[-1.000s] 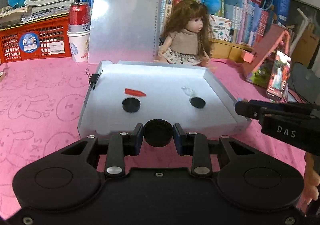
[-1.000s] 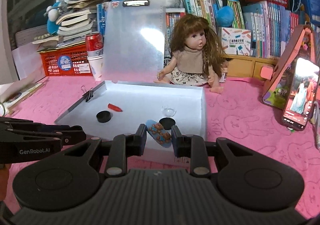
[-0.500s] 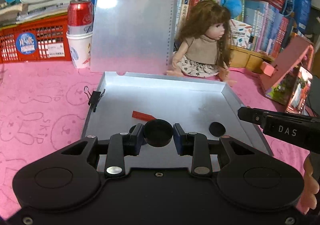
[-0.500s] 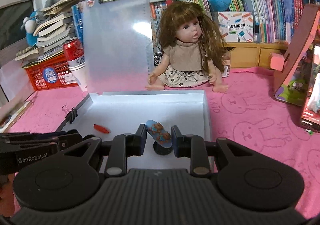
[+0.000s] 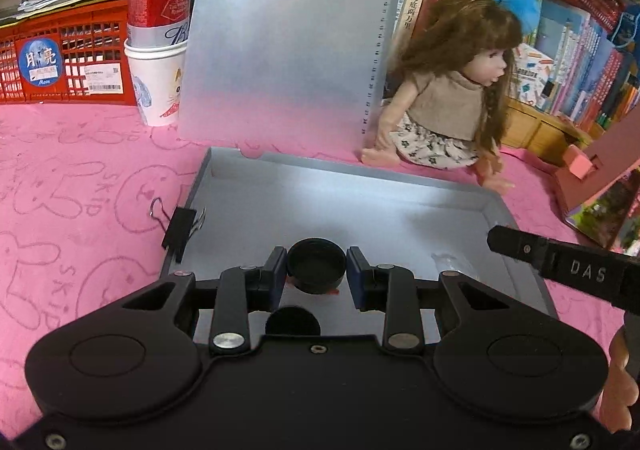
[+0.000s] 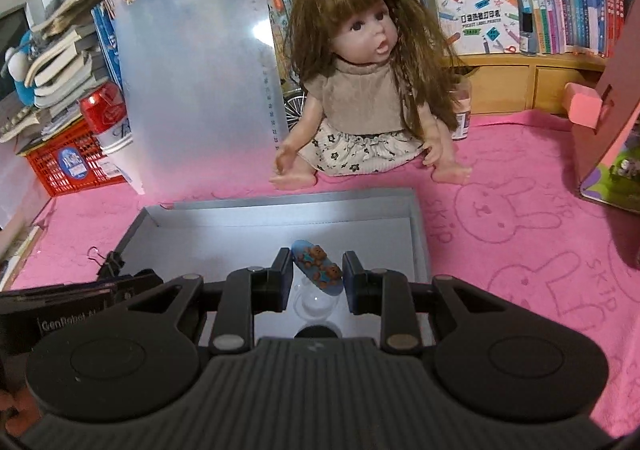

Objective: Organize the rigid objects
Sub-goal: 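Carry the black lid and blue clip into the white box and open both grippers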

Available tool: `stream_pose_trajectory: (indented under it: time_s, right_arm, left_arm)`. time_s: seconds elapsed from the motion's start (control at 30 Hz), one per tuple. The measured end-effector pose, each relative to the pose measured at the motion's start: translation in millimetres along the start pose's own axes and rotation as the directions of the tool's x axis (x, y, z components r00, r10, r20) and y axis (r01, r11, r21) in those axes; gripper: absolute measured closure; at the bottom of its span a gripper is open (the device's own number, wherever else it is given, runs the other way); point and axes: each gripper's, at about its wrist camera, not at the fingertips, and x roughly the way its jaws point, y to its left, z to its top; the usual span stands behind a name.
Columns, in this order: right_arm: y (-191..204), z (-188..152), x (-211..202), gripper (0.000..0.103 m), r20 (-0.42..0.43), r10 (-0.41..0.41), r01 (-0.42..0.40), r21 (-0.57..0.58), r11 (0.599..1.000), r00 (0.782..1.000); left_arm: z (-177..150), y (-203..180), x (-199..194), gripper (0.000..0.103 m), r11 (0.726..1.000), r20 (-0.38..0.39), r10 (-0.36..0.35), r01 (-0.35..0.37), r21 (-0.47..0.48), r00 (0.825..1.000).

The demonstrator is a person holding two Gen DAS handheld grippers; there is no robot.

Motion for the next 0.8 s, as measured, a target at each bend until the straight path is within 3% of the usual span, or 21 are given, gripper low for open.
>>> stream_pose_trajectory:
  time_s: [0.4, 0.7, 0.8]
  right_arm:
    - [15, 4, 39, 0.072, -0.04, -0.056, 0.052, -0.086, 0.995, 0.998]
    - [16, -2, 52, 0.071, -0.075, -0.066, 0.058, -0.106, 0.993, 0.995]
    - [15, -4, 53, 0.066, -0.075, -0.066, 0.058, -0.104, 0.993, 0.995]
  left_arm:
    - [1, 1, 37, 0.072, 0.999, -0.011, 0.047, -0.047, 0.014, 0.999]
    - [-4, -3, 41, 0.072, 0.998, 0.004, 0.054, -0.054, 0.046, 0.999]
    - [-5, -4, 40, 0.072, 0.998, 0.005, 0.053, -0.053, 0.047, 0.999]
